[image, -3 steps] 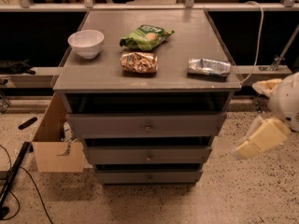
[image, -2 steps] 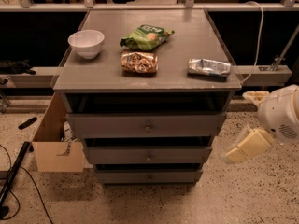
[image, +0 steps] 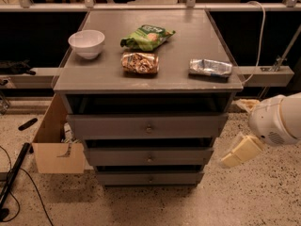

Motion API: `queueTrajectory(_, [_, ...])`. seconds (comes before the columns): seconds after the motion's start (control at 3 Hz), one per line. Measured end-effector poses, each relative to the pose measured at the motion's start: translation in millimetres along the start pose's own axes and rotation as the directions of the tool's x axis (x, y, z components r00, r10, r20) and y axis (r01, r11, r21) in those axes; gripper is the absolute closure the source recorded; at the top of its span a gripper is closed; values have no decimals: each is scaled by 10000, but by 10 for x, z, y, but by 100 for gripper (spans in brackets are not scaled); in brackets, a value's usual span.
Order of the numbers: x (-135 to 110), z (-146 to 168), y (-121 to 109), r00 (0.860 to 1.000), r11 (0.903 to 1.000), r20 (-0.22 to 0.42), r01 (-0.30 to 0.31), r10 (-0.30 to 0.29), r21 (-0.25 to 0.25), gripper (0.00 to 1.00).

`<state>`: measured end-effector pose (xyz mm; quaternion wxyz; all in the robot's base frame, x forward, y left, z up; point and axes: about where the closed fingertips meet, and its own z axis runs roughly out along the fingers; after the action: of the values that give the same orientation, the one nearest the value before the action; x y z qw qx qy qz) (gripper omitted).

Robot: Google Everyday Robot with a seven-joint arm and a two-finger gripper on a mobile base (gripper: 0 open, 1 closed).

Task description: Open middle drawer

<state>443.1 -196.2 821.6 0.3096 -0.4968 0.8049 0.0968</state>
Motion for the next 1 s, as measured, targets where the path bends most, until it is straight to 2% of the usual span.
queueTrajectory(0.33, [40, 108, 26, 9999, 10000, 134, -76, 76, -17, 0])
queueTrajectory(0.67, [210, 341, 109, 9995, 9999, 258, -161, 160, 46, 0])
queueTrajectory(1.0, [478, 628, 196, 9993, 9994, 207, -324, 322, 120, 0])
